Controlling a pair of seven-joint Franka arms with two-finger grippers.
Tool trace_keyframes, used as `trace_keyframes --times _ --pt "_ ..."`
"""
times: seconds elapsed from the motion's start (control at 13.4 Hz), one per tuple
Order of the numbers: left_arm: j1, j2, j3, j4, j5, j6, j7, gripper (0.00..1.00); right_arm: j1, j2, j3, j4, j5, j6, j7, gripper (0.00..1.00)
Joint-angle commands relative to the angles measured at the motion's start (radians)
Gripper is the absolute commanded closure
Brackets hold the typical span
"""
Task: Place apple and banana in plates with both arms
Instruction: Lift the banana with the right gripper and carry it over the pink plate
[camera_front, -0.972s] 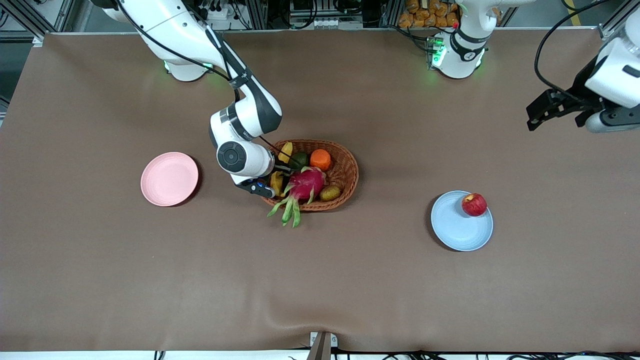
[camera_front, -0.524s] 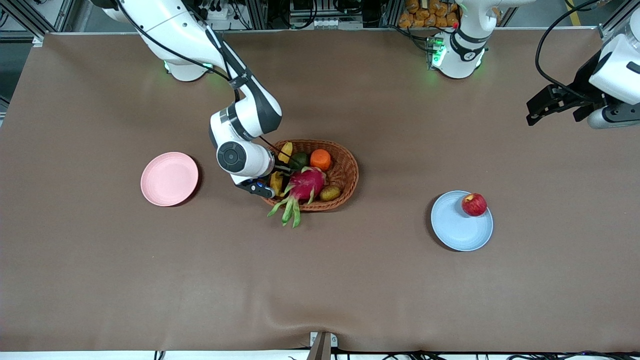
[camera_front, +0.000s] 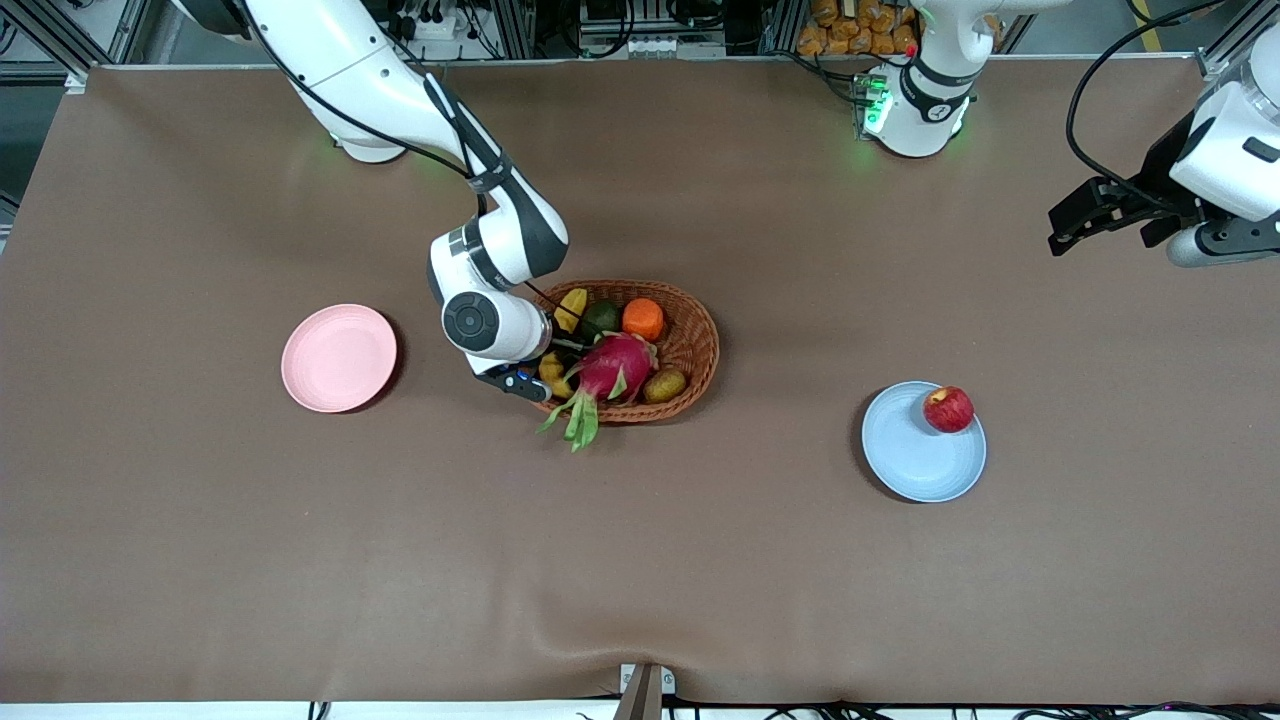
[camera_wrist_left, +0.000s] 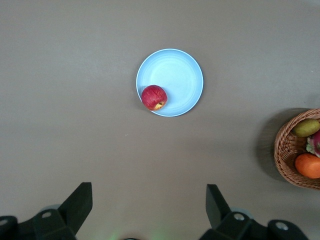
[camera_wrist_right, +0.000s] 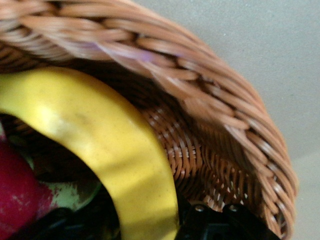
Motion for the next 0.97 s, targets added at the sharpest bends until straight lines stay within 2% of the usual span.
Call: trace_keyframes --times 0.0,0.15,0.37,0.75,0.9 --pt "-0.002 -0.001 0.005 -0.001 -0.013 -0.012 -0.013 0.0 -0.033 -0.02 -0.007 0.106 0.017 -0.201 0.007 1.0" --pt "-0.002 -0.001 0.005 -0.001 -0.013 -0.012 -0.012 0.0 -0.053 -0.043 -0.009 0.17 0.015 -0.329 0.006 1.0" --pt "-0.001 -0.001 0.005 -0.001 -0.013 -0.012 -0.01 0.0 -0.076 -0.079 -0.009 0.209 0.015 -0.435 0.001 1.0" --pt "-0.001 -0.001 0.005 -0.001 -0.013 -0.012 -0.006 0.0 -0.144 -0.131 -0.012 0.203 -0.003 -0.513 -0.054 1.0" --pt "0.001 -0.001 0.007 -0.001 -0.013 -0.012 -0.004 0.0 -0.196 -0.16 -0.016 0.185 -0.056 -0.536 -0.103 1.0"
